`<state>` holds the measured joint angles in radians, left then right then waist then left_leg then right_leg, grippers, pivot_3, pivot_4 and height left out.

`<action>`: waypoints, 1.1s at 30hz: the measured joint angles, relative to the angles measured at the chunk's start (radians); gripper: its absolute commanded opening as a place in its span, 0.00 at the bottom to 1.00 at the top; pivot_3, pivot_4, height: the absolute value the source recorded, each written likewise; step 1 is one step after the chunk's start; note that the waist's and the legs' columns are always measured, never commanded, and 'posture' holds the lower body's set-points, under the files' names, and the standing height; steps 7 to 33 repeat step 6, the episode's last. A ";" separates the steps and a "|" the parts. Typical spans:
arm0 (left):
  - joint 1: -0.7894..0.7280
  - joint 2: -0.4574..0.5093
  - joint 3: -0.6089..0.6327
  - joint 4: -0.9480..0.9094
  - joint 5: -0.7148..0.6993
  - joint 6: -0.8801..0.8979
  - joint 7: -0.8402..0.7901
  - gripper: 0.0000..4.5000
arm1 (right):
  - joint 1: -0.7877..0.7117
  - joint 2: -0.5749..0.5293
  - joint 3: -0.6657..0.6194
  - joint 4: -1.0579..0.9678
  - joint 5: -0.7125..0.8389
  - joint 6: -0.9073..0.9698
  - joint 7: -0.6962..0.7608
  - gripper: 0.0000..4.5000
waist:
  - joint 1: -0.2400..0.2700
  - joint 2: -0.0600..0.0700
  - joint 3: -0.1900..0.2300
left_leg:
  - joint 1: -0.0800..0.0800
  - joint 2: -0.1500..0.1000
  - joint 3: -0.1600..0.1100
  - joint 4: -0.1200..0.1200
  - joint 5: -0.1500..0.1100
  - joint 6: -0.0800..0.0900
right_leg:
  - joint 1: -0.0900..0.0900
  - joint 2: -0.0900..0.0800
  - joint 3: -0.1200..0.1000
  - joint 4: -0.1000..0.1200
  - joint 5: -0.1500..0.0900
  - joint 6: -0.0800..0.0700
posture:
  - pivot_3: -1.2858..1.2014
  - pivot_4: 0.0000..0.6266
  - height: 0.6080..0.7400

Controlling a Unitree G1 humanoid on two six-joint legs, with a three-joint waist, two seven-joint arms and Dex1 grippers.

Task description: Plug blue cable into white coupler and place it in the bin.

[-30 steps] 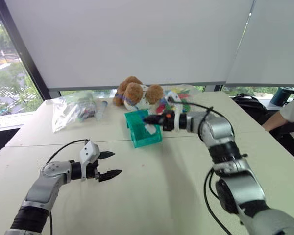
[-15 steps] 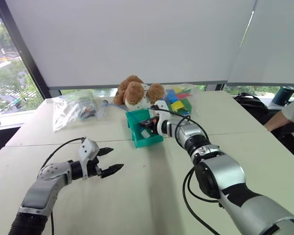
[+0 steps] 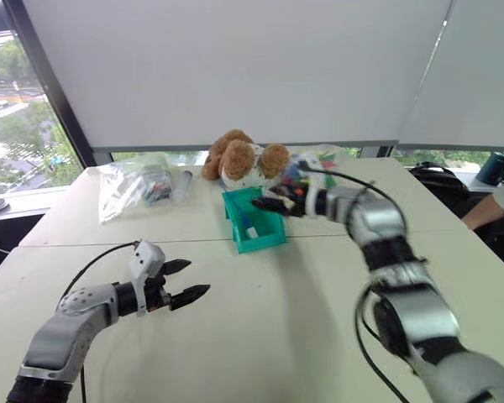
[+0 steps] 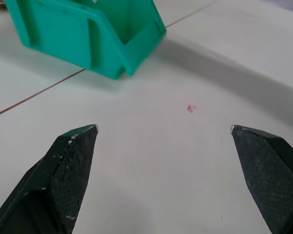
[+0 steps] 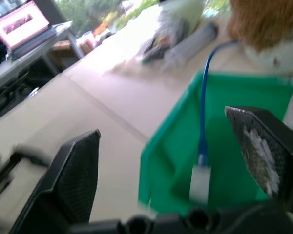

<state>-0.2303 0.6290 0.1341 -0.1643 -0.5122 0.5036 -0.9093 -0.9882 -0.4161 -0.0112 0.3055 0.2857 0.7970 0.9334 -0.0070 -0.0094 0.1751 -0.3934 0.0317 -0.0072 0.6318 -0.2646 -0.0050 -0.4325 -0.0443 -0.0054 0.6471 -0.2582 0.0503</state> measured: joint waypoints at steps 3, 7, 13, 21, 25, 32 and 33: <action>-0.003 0.009 0.018 -0.032 -0.024 0.027 0.011 1.00 | 0.183 -0.113 -0.002 -0.298 0.074 0.166 0.008 0.99 | -0.008 0.001 0.001 | 0.001 0.000 0.000 0.001 0.000 0.000 | 0.000 0.000 0.001 0.001 0.000 0.001 | 0.52 0.24 1.00; 0.009 0.017 0.034 -0.066 -0.043 0.044 0.025 1.00 | 0.308 -0.206 -0.035 -0.512 0.139 0.246 0.015 0.99 | -0.013 0.001 0.001 | 0.003 0.000 0.001 0.001 0.000 0.000 | 0.000 0.004 0.002 0.002 0.000 0.001 | 0.52 0.24 1.00; 0.009 0.017 0.034 -0.066 -0.043 0.044 0.025 1.00 | 0.308 -0.206 -0.035 -0.512 0.139 0.246 0.015 0.99 | -0.013 0.001 0.001 | 0.003 0.000 0.001 0.001 0.000 0.000 | 0.000 0.004 0.002 0.002 0.000 0.001 | 0.52 0.24 1.00; 0.009 0.017 0.034 -0.066 -0.043 0.044 0.025 1.00 | 0.308 -0.206 -0.035 -0.512 0.139 0.246 0.015 0.99 | -0.013 0.001 0.001 | 0.003 0.000 0.001 0.001 0.000 0.000 | 0.000 0.004 0.002 0.002 0.000 0.001 | 0.52 0.24 1.00; 0.009 0.017 0.034 -0.066 -0.043 0.044 0.025 1.00 | 0.308 -0.206 -0.035 -0.512 0.139 0.246 0.015 0.99 | -0.013 0.001 0.001 | 0.003 0.000 0.001 0.001 0.000 0.000 | 0.000 0.004 0.002 0.002 0.000 0.001 | 0.52 0.24 1.00; 0.009 0.017 0.034 -0.066 -0.043 0.044 0.025 1.00 | 0.308 -0.206 -0.035 -0.512 0.139 0.246 0.015 0.99 | -0.013 0.001 0.001 | 0.003 0.000 0.001 0.001 0.000 0.000 | 0.000 0.004 0.002 0.002 0.000 0.001 | 0.52 0.24 1.00; 0.009 0.017 0.034 -0.066 -0.043 0.044 0.025 1.00 | 0.308 -0.206 -0.035 -0.512 0.139 0.246 0.015 0.99 | -0.013 0.001 0.001 | 0.003 0.000 0.001 0.001 0.000 0.000 | 0.000 0.004 0.002 0.002 0.000 0.001 | 0.52 0.24 1.00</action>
